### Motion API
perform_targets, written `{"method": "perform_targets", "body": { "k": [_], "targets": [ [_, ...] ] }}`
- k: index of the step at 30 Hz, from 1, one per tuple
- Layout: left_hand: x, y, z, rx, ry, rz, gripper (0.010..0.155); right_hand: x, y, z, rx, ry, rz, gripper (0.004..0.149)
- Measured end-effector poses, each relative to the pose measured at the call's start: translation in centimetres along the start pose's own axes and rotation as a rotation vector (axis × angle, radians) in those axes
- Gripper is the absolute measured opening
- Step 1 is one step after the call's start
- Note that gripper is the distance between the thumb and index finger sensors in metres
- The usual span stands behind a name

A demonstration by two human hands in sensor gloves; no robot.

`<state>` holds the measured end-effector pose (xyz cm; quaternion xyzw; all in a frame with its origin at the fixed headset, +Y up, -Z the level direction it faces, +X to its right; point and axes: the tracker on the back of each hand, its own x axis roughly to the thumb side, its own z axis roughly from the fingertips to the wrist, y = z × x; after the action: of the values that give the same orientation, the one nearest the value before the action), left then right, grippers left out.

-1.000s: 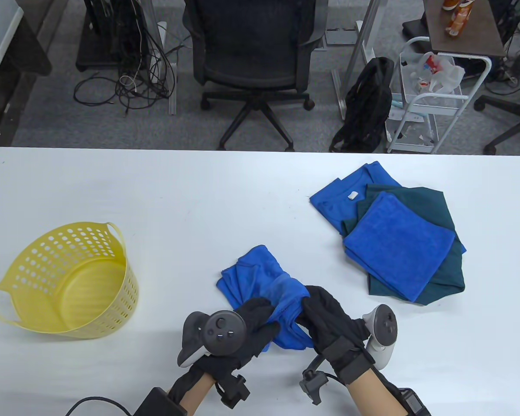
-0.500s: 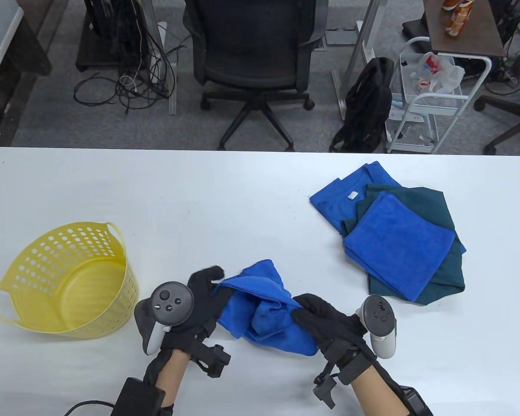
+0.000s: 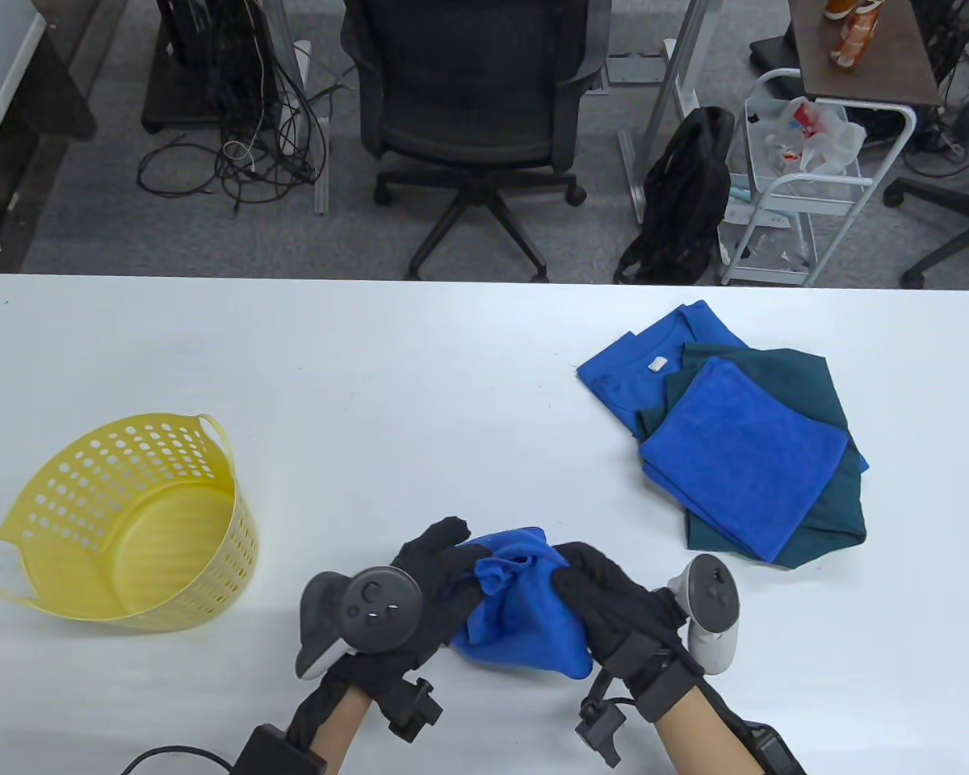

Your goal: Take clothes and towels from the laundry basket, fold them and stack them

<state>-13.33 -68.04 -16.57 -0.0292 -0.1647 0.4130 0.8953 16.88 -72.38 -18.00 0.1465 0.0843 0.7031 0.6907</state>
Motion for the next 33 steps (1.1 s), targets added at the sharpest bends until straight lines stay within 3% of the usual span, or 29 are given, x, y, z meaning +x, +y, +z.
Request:
{"method": "perform_targets", "body": {
  "k": [3, 5, 8, 10, 13, 16, 17, 18, 19, 21, 23, 25, 27, 29, 31, 33],
  "targets": [
    [-1.2, 1.2, 0.3, 0.07, 0.028, 0.214, 0.049, 0.2, -3.0, 0.2, -0.204, 0.06, 0.222, 0.039],
    [-1.5, 1.6, 0.3, 0.073, 0.02, 0.248, 0.05, 0.4, -4.4, 0.2, -0.329, 0.131, 0.641, 0.04],
    [-1.2, 1.1, 0.2, 0.086, 0.021, 0.198, 0.049, 2.0, -3.3, 0.3, -0.256, 0.162, 1.114, 0.063],
    [-0.6, 0.3, -0.1, 0.029, -0.007, 0.162, 0.049, 3.5, -1.6, 0.5, -0.161, -0.063, 1.033, 0.07],
    [0.3, -1.5, -0.5, -0.115, -0.053, 0.156, 0.05, 5.0, 2.0, 0.9, 0.057, -0.462, 0.735, 0.063],
    [0.8, -2.9, -0.7, -0.261, -0.073, 0.163, 0.05, 5.8, 4.7, 1.4, 0.265, -0.484, 0.741, 0.06],
    [0.9, -3.2, -0.7, -0.276, -0.084, 0.16, 0.05, 5.8, 4.9, 1.5, 0.259, -0.453, 0.782, 0.062],
    [1.0, -3.4, -0.7, -0.282, -0.086, 0.15, 0.05, 5.8, 5.0, 1.6, 0.195, -0.432, 0.831, 0.055],
    [1.0, -3.6, -0.6, -0.285, -0.09, 0.136, 0.05, 5.7, 4.9, 1.6, 0.128, -0.465, 0.828, 0.039],
    [0.9, -4.2, -0.7, -0.316, -0.122, 0.123, 0.057, 5.7, 4.3, 1.6, 0.047, -0.507, 0.769, 0.039],
    [0.7, -5.8, -0.7, -0.432, -0.112, 0.116, 0.074, 6.0, 3.3, 1.7, 0.012, -0.496, 0.573, 0.039],
    [0.3, -7.8, -0.7, -0.525, -0.072, 0.014, 0.076, 6.5, 2.6, 1.8, -0.04, -0.495, 0.415, 0.039],
    [0.0, -8.8, -0.9, -0.495, -0.011, -0.167, 0.062, 7.1, 1.2, 2.0, -0.085, -0.506, 0.345, 0.04],
    [-1.0, -7.9, -1.3, -0.411, 0.061, -0.32, 0.052, 7.8, -1.0, 2.5, -0.214, -0.511, 0.287, 0.04],
    [-2.2, -5.9, -1.5, -0.275, 0.107, -0.294, 0.048, 8.1, -3.1, 3.0, -0.315, -0.491, 0.232, 0.04],
    [-3.3, -3.5, -1.5, -0.17, 0.147, -0.154, 0.048, 8.0, -5.0, 3.2, -0.414, -0.456, 0.261, 0.04]
  ]
}}
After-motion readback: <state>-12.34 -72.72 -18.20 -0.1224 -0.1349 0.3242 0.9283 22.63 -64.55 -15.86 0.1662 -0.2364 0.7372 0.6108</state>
